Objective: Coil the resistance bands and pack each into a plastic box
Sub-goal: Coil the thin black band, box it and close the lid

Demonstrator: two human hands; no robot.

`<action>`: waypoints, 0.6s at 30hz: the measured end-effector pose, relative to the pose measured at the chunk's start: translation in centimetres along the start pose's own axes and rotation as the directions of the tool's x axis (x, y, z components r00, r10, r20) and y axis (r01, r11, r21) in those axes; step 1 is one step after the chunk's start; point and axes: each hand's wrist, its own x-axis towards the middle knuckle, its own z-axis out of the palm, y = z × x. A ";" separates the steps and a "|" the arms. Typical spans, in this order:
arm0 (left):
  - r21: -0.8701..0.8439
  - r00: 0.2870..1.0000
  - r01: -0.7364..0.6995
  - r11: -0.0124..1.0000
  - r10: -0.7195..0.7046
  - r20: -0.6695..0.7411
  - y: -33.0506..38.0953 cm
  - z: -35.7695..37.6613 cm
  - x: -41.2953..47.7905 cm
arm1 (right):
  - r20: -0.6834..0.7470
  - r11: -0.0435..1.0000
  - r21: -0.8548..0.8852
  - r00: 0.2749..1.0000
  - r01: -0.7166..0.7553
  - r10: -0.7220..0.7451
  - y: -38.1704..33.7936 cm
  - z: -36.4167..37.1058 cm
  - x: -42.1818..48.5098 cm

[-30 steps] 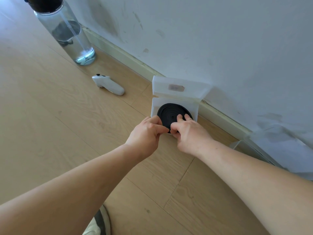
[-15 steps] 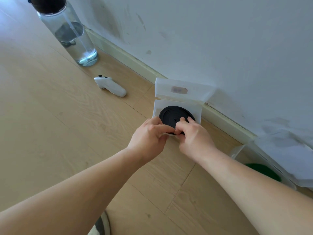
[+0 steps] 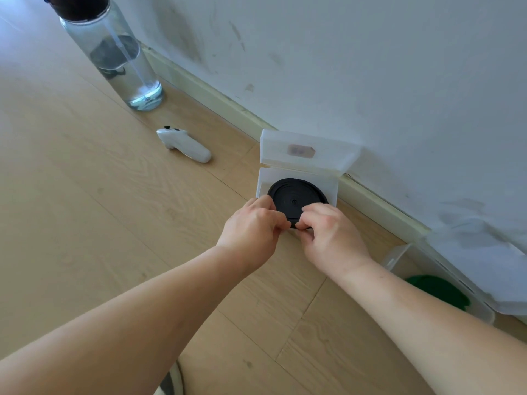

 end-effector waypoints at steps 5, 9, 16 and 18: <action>0.027 1.000 -0.030 0.999 0.030 0.001 -0.3 0.1 0.0 | 0.062 0.996 -0.003 0.994 -0.089 0.089 -0.1 0.1 0.0; 0.042 0.999 -0.046 0.998 0.045 0.028 -0.3 0.0 -0.1 | 0.136 0.992 -0.052 0.983 -0.115 0.121 -0.3 -0.3 1.0; 0.079 0.990 -0.031 0.996 0.020 0.137 0.0 -0.6 0.3 | 0.207 0.983 -0.110 0.964 -0.147 0.168 -0.4 -0.4 2.0; 0.106 0.985 -0.018 0.994 -0.001 0.172 0.3 -0.7 0.4 | 0.245 0.979 -0.128 0.951 -0.159 0.187 -0.6 -0.7 2.4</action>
